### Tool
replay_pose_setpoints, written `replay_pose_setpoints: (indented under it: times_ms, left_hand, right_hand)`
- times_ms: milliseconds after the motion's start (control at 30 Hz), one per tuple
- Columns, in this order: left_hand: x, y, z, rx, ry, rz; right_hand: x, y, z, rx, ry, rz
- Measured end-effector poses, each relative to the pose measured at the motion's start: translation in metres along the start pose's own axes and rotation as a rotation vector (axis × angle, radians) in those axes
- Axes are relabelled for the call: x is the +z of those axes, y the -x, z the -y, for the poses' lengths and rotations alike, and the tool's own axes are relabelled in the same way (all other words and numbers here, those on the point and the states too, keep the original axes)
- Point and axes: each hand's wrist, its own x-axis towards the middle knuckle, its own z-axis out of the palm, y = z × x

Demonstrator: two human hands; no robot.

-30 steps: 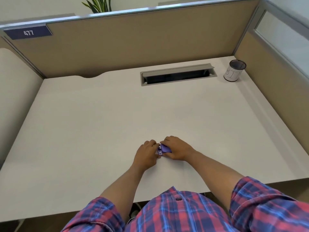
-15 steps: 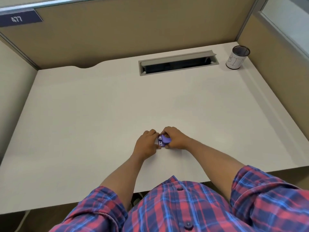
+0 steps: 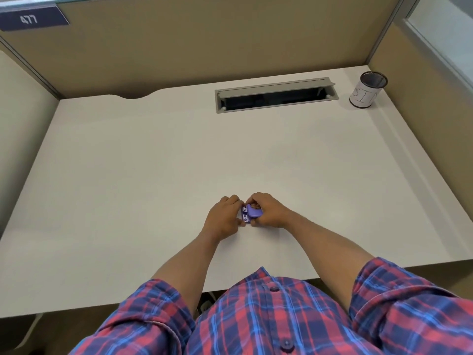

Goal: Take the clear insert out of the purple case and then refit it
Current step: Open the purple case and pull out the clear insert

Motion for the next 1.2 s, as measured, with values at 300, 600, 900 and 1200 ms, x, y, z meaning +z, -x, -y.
replay_pose_setpoints:
  times_ms: [300,600,900,1200]
  left_hand:
    - [0.0007,-0.001,0.0004,-0.025,0.03,0.004]
    - [-0.0005,-0.0022,-0.0014,-0.014,-0.012,0.012]
    - [0.0018,-0.0008,0.0002,0.014,-0.047,-0.001]
    - [0.0019,-0.0026,0.0019,0.007,-0.033,0.01]
  right_hand:
    - [-0.0018,-0.0029,-0.0024,0.014,-0.022,0.033]
    - [-0.0007,-0.0045,-0.0048,0.016,-0.043,0.03]
    - [-0.0012,-0.0054,-0.0055,0.018,-0.037,0.043]
    - [-0.0019,-0.0058,-0.0061,0.026,-0.051,0.046]
